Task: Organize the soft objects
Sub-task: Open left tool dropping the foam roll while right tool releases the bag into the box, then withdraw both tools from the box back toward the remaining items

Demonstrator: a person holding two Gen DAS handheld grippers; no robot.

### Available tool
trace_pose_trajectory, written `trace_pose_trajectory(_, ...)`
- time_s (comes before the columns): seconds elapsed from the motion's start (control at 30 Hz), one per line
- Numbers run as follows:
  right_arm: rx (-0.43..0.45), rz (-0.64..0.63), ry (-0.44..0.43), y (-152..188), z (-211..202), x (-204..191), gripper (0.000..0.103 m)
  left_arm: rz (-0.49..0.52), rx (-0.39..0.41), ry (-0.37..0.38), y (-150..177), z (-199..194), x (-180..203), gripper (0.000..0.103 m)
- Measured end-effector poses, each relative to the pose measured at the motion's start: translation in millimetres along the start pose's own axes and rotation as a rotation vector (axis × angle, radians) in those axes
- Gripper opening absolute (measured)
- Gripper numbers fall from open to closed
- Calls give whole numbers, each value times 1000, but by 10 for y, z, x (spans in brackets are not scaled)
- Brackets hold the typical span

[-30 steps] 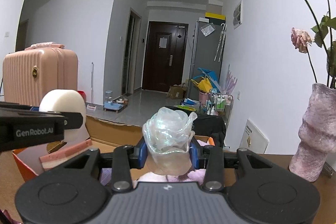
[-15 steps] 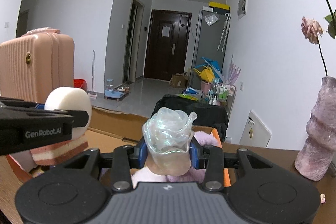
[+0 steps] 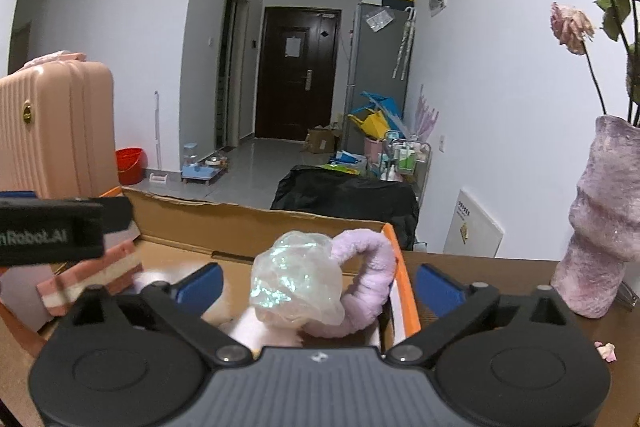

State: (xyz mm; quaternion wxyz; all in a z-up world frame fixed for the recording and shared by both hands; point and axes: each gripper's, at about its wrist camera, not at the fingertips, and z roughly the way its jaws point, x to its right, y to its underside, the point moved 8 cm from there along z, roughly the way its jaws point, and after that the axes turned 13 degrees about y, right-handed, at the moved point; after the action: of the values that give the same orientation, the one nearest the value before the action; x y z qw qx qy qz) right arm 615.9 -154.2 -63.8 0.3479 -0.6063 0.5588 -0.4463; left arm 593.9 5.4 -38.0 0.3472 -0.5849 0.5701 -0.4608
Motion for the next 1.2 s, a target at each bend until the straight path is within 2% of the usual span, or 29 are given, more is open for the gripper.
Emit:
trace_pose_trajectory(0.2, -9, 0, 3, 27, 8, 7, 103, -6, -9, -21, -14, 25, -31, 103)
trace_pose_trajectory(0.7, -6, 2, 14, 38, -43, 29, 103, 27, 10, -22, -3, -109, 36, 103)
trace_pose_trajectory(1.2, 6, 24, 16, 135, -424, 158, 103, 53, 32, -21, 48, -499, 125, 103)
